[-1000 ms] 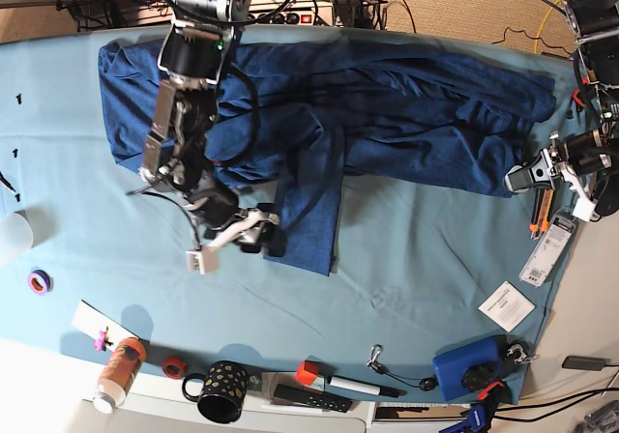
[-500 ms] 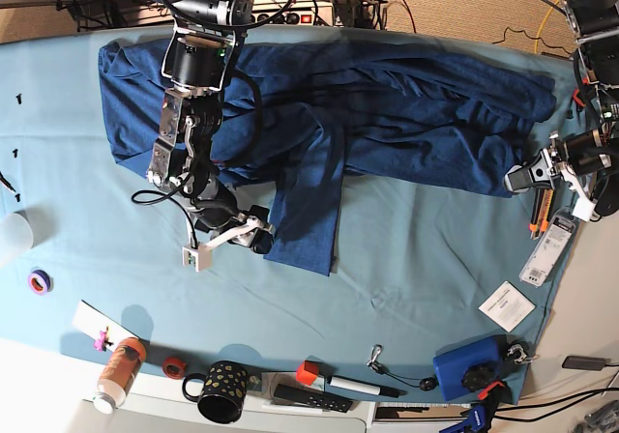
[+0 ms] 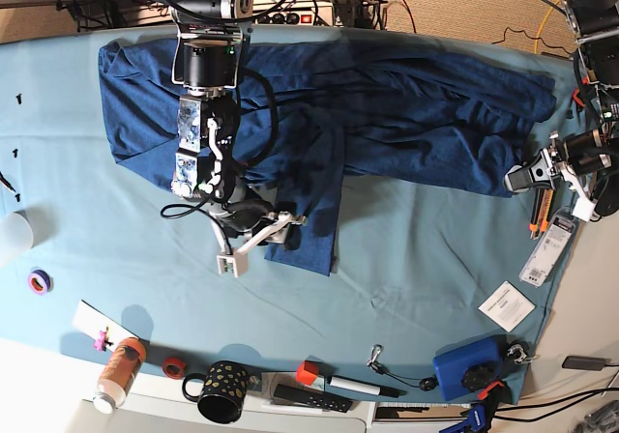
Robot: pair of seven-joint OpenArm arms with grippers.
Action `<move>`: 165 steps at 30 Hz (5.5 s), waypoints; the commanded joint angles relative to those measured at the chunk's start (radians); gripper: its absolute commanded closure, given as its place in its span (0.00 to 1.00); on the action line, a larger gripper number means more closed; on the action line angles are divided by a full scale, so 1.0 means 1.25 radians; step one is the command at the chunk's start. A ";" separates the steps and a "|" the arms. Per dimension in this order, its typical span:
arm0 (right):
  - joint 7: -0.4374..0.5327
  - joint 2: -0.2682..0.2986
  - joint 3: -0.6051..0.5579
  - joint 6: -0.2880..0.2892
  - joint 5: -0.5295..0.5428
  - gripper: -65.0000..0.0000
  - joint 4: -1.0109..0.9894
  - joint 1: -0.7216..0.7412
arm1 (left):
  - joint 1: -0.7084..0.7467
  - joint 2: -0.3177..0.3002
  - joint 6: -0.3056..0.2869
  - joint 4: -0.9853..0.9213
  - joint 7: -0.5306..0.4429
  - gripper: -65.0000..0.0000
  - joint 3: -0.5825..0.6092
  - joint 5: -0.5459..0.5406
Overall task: Layout the t-shirt on the table in an organized manner, then fold the t-shirt properly
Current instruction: 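Grasp the shirt side with the right gripper and sweep it toward the left gripper, then release the shirt and move the right gripper back to the collar end, then hold the shirt with the right gripper while the left gripper grasps the hem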
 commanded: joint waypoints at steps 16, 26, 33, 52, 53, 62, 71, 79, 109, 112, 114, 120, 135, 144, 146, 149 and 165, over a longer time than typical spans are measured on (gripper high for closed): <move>0.015 -0.002 0.003 0.106 0.004 1.00 0.011 0.021 | -0.016 -0.020 -0.004 0.010 -0.006 0.57 -0.005 -0.021; -0.060 -0.002 -0.153 0.268 0.131 1.00 0.012 0.020 | -0.016 -0.020 -0.004 0.010 -0.006 0.57 -0.005 -0.021; -0.064 -0.027 -0.320 0.271 0.131 1.00 0.074 -0.004 | -0.016 -0.019 -0.004 0.010 -0.014 0.57 -0.005 -0.021; -0.065 -0.029 -0.668 0.273 0.121 1.00 0.216 -0.033 | -0.016 -0.015 -0.004 0.010 -0.021 0.57 -0.005 -0.021; -0.062 -0.029 -0.673 0.273 0.121 1.00 0.216 -0.033 | -0.016 -0.015 -0.004 0.010 -0.021 0.57 -0.005 -0.021; -0.066 -0.029 -0.671 0.270 0.059 0.59 0.215 -0.033 | -0.016 -0.015 -0.004 0.010 -0.021 0.57 -0.005 -0.021; -0.050 -0.029 -0.665 0.267 -0.017 0.50 0.282 -0.033 | -0.016 -0.015 -0.004 0.010 -0.052 0.57 -0.005 -0.021; -0.102 -0.029 -0.502 0.155 -0.101 0.50 0.489 -0.033 | -0.034 -0.016 -0.004 0.010 -0.051 0.57 -0.069 -0.021; -0.177 -0.024 0.155 0.258 0.136 0.50 0.499 -0.184 | 0.135 -0.079 0.019 0.017 0.086 0.48 -0.124 -0.021; -0.177 -0.024 0.182 0.258 0.137 0.50 0.499 -0.183 | 0.135 -0.079 0.019 0.026 0.086 0.48 -0.103 -0.021; -0.177 -0.024 0.196 0.258 0.137 0.50 0.499 -0.183 | 0.136 -0.079 0.019 0.043 0.086 0.48 -0.077 -0.021; -0.183 -0.016 0.209 0.258 0.136 0.50 0.499 -0.183 | 0.135 -0.078 0.019 0.083 0.086 0.48 -0.008 -0.021; -0.191 0.053 0.209 0.258 0.133 0.50 0.499 -0.184 | 0.129 -0.048 0.015 0.083 0.086 0.48 0.142 -0.021; -0.191 0.053 0.210 0.258 0.133 0.50 0.499 -0.184 | 0.129 -0.026 0.016 0.083 0.086 0.48 0.142 -0.021; -0.191 0.053 0.210 0.258 0.133 0.50 0.499 -0.184 | 0.129 -0.023 0.015 0.083 0.086 0.48 0.142 -0.021; -0.190 0.053 0.210 0.258 0.132 0.50 0.499 -0.184 | 0.129 -0.022 0.015 0.085 0.086 0.48 0.142 -0.021; -0.190 0.054 0.210 0.258 0.127 0.50 0.499 -0.184 | 0.131 -0.031 0.019 0.235 0.086 0.49 0.142 0.005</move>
